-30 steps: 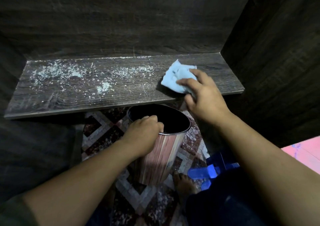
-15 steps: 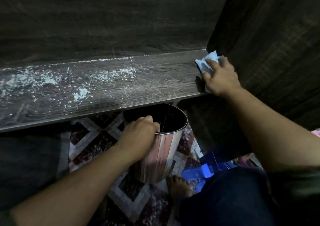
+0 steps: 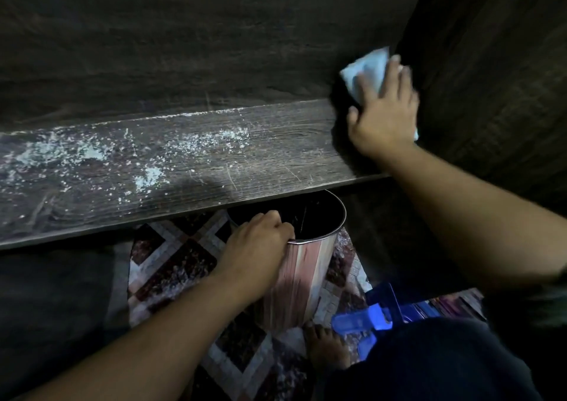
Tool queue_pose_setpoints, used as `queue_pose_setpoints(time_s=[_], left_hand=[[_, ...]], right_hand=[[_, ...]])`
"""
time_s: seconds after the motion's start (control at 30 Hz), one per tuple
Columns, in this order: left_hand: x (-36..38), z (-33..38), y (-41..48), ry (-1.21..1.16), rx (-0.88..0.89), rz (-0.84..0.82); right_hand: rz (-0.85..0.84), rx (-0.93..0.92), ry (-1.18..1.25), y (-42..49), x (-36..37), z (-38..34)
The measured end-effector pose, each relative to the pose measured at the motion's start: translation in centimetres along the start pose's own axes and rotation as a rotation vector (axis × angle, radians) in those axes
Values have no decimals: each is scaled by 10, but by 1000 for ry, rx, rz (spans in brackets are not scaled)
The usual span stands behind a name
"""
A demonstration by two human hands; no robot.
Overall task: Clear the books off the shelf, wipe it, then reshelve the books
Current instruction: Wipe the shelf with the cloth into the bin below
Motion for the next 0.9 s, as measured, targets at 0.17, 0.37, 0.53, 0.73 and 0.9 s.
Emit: queue_pose_setpoints(time_s=[0.17, 0.37, 0.53, 0.73, 0.9], left_hand=[[3, 0, 1, 39, -5, 4], [7, -2, -2, 9, -4, 18], [8, -3, -1, 1, -3, 5], [6, 2, 1, -8, 15, 28], [5, 0, -1, -22, 9, 22]], right_hand=[[-419, 0, -109, 30, 66, 32], [-343, 196, 163, 35, 68, 24], [-356, -49, 401, 3, 42, -26], [-57, -8, 365, 20, 19, -13], [-343, 168, 143, 29, 67, 25]])
Point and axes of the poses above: each hand's wrist, its own y-axis towards the middle knuckle, its own x-axis out of the palm, z = x × y, the point moved 9 cm from there along y, towards the middle knuckle, and after that the axes turned 8 degrees about z, right-handed, at the moved point
